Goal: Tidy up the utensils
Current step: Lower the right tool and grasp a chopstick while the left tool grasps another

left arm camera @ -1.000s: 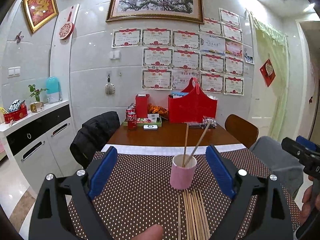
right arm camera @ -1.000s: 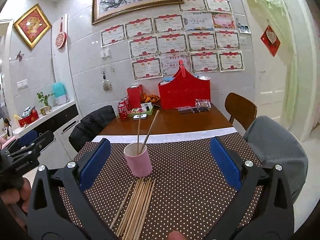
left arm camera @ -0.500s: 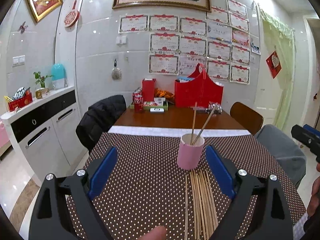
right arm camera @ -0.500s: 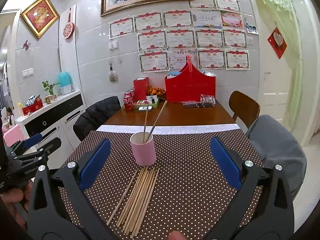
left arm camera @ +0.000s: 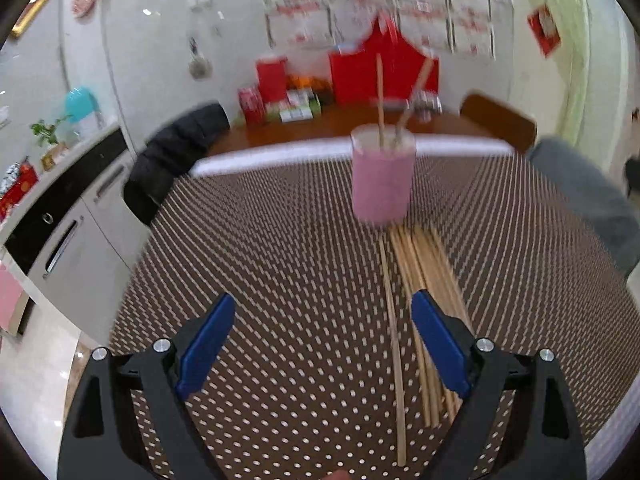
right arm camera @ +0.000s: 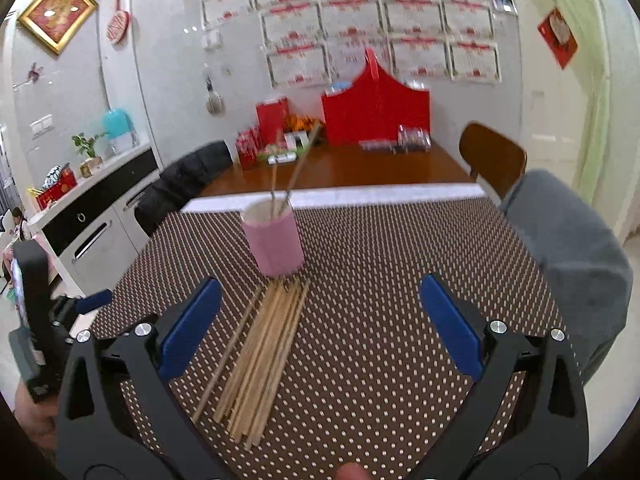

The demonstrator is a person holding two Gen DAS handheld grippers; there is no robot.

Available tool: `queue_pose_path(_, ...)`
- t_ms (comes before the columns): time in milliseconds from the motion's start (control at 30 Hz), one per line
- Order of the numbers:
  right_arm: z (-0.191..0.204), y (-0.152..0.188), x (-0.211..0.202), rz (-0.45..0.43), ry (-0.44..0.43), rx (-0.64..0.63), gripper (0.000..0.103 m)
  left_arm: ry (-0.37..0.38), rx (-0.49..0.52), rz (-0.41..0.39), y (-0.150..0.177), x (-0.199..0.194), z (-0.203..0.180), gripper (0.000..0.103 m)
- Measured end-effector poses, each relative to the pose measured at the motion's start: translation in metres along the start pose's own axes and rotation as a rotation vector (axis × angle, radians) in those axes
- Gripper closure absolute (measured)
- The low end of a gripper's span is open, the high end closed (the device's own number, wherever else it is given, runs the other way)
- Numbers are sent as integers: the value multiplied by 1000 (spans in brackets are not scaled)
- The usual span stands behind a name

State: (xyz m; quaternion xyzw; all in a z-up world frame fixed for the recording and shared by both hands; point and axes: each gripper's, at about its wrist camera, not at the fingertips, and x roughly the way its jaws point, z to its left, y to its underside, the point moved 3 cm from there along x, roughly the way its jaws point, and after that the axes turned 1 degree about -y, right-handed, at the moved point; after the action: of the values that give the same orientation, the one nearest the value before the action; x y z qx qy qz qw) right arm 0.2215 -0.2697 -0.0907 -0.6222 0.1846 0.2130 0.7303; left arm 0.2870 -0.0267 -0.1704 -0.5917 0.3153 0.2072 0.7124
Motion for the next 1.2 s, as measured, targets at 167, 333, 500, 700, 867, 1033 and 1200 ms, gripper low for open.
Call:
queue_pose_path(167,-13,16,17,59,10,15,6,26,39,122,22,49,-13,15)
queue_pose_path(333,-17,30,43,135,-2,21,6,34,68,179,34,79,-22,15)
queue_pose_path(500,-7,56,85,269,-6,-27,6,52,69,203,40,96,-26,15)
queue_pose_path(700,15,95,124,406,0,-113,6,67,47,184,44,86,-16,15)
queue_pose_path(867,24,110,136,430,55,-163,6,92,20,166,47,83,-3,15)
queue_pose_path(1033,26,109,138,429,85,-186,6,98,13,156,54,82,-5,15)
queue_pose_path(1200,32,106,153,453,103,-203,6,96,12,156,54,89,-8,15)
